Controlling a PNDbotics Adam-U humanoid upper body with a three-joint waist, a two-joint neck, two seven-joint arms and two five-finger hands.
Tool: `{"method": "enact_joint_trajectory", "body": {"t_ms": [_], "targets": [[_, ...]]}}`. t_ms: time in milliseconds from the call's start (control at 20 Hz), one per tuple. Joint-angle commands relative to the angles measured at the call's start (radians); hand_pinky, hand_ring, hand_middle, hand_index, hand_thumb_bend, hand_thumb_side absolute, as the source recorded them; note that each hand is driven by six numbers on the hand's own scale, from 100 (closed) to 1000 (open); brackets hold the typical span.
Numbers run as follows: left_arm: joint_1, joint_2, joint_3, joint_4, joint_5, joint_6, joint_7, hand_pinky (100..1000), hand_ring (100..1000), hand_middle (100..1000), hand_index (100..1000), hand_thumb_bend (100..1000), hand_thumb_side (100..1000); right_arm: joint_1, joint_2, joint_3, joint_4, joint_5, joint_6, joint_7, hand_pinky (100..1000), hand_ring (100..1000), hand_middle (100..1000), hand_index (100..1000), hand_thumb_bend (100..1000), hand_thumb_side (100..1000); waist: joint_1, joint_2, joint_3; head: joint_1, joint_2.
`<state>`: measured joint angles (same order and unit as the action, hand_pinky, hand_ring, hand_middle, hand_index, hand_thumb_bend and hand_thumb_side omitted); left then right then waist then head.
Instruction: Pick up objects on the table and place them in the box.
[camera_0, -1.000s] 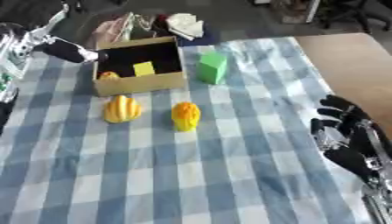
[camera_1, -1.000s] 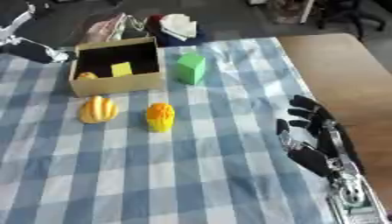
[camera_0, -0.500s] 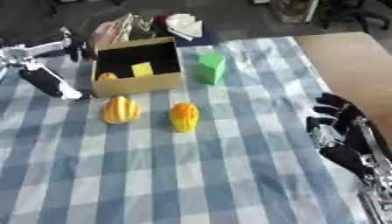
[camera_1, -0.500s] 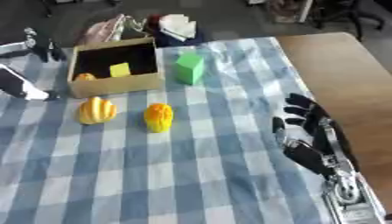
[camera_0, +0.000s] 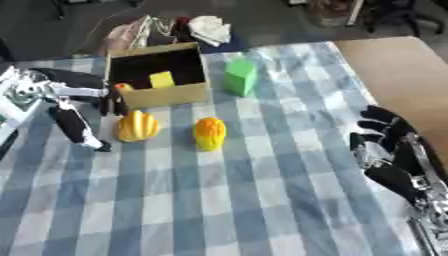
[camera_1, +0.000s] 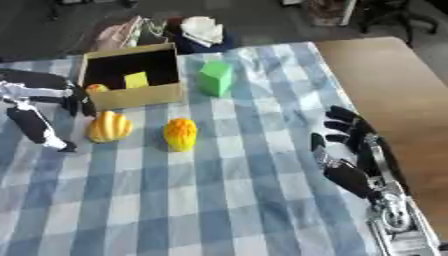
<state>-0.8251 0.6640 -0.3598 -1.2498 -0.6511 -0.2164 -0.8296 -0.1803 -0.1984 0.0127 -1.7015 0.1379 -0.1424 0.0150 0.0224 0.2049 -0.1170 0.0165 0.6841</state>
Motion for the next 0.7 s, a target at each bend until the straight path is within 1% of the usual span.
{"method": "enact_joint_trajectory", "body": {"t_ms": [50,200,500,700], "targets": [[-0.031,-0.013,0.007,0.036,-0.042,-0.004,0.038,711,659,684,801,494,263,-0.007,-0.015,-0.006,-0.010,-0.004,-0.002,0.002,737,810,805,875,206,224,-0.001,-0.023,0.001,0.000,-0.003],[-0.038,-0.037,0.011,0.062,-0.084,-0.003,0.086,710,658,683,800,506,265,-0.008,-0.014,-0.006,-0.010,-0.005,-0.002,0.003,737,810,805,875,204,225,-0.003,-0.023,0.002,0.001,-0.002],[-0.048,-0.061,0.020,0.084,-0.166,0.022,0.218,705,650,679,798,533,272,-0.007,-0.013,-0.005,-0.009,-0.006,-0.003,0.005,738,811,806,876,199,225,-0.005,-0.022,0.000,0.002,0.000],[-0.052,-0.072,0.026,0.093,-0.191,0.037,0.269,699,642,673,796,543,276,-0.007,-0.013,-0.005,-0.009,-0.007,-0.003,0.005,738,811,806,876,197,226,-0.004,-0.021,0.000,0.002,0.002]]}}
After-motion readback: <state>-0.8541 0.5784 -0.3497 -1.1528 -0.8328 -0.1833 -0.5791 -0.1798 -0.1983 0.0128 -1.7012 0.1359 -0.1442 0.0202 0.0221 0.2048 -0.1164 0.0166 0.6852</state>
